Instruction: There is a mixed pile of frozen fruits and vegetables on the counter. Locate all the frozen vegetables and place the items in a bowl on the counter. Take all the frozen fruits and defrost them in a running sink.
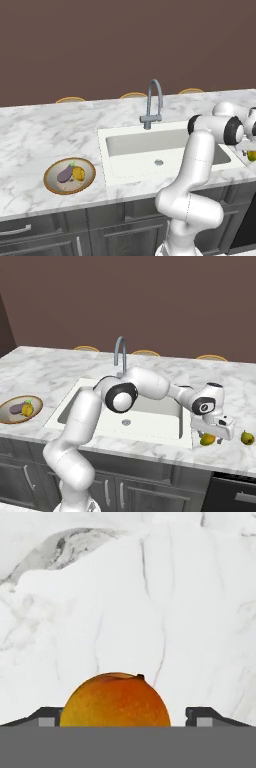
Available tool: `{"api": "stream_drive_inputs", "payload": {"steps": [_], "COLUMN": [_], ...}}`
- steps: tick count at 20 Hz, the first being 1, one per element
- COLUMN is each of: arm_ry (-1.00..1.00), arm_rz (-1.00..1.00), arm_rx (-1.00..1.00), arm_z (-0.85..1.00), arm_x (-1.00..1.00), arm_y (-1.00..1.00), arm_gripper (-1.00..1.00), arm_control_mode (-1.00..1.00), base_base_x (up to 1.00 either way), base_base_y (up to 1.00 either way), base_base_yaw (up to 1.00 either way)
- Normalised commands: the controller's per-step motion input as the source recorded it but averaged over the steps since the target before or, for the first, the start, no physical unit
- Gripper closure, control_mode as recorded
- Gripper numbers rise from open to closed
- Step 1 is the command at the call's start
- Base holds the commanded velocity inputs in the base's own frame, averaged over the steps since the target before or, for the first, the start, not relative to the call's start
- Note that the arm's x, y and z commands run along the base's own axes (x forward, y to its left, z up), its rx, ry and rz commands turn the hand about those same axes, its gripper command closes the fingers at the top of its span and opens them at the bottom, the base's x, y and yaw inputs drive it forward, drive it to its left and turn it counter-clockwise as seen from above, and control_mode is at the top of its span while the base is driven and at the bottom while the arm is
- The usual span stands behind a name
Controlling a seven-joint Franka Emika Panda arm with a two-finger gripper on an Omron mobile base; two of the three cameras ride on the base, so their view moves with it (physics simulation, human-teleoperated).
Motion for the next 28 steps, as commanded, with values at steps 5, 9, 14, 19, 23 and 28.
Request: {"api": "stream_drive_inputs", "payload": {"steps": [5,9,14,19,23,28], "arm_ry": [0.0,-0.03,-0.05,-0.02,0.0,-0.02], "arm_rz": [-0.01,-0.02,0.08,0.25,0.28,0.14], "arm_rx": [0.0,0.05,0.09,0.06,0.02,0.0], "arm_z": [0.0,0.08,0.54,0.43,0.29,0.0], "arm_x": [0.0,-0.05,0.0,0.04,0.08,0.24], "arm_y": [0.0,0.04,0.36,0.55,0.57,0.52], "arm_gripper": [1.0,1.0,1.0,1.0,1.0,1.0], "arm_control_mode": [-1.0,-1.0,-1.0,-1.0,-1.0,-1.0], "base_base_x": [0.0,0.0,0.0,0.0,0.0,0.0], "base_base_y": [0.0,0.0,0.0,0.0,0.0,0.0], "base_base_yaw": [0.0,0.0,0.0,0.0,0.0,0.0]}}
